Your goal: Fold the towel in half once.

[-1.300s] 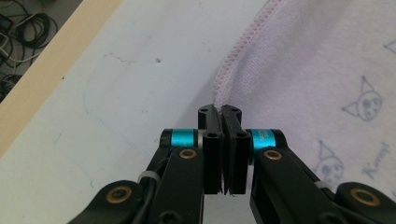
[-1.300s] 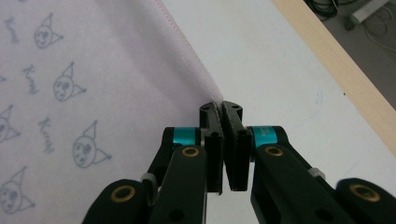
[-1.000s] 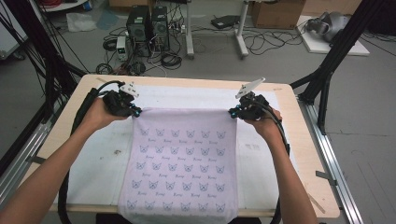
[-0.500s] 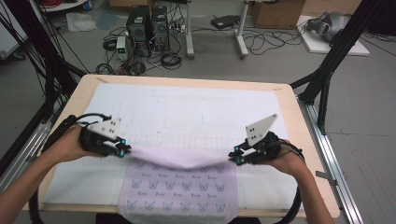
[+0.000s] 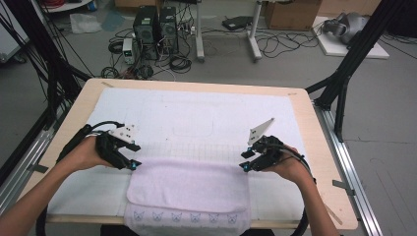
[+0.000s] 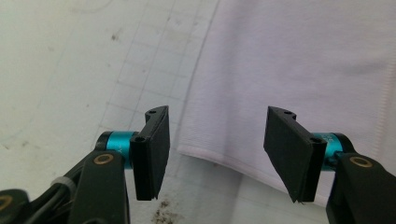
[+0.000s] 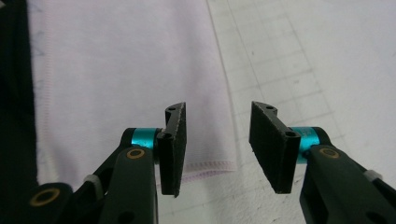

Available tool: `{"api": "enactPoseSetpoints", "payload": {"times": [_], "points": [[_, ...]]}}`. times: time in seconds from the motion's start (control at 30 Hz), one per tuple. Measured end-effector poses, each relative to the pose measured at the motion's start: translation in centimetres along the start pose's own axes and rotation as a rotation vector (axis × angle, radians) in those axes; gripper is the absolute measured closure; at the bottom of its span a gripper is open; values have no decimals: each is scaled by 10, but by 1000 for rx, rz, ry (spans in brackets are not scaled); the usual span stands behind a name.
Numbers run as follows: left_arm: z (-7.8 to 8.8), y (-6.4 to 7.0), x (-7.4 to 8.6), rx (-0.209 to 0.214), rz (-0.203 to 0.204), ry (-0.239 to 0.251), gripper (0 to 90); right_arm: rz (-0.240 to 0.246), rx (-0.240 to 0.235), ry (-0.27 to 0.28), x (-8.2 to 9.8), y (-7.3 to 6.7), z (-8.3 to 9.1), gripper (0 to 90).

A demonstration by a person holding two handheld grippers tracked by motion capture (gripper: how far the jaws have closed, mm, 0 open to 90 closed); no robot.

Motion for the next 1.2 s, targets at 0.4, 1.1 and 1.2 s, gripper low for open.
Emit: {"api": "enactPoseSetpoints", "payload": {"times": [0.4, 1.1, 1.2], "points": [[-33, -12, 6, 92, 89, -93, 578, 26, -12, -272, 10, 4, -41, 710], [8, -55, -31, -196, 119, 13, 863, 33, 337, -150, -27, 52, -6, 876], [17, -74, -46, -253, 117, 26, 864, 13, 428, -119, -38, 70, 0, 877]]}}
Point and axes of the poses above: each handheld gripper's, and its own axes: z roughly backward along the jaws, x roughly out of its underside, y roughly to its right, the point moved 5 cm from there along -z, roughly forward along the jaws, and after that the axes turned 6 degrees about x, right-handed, at the moved point
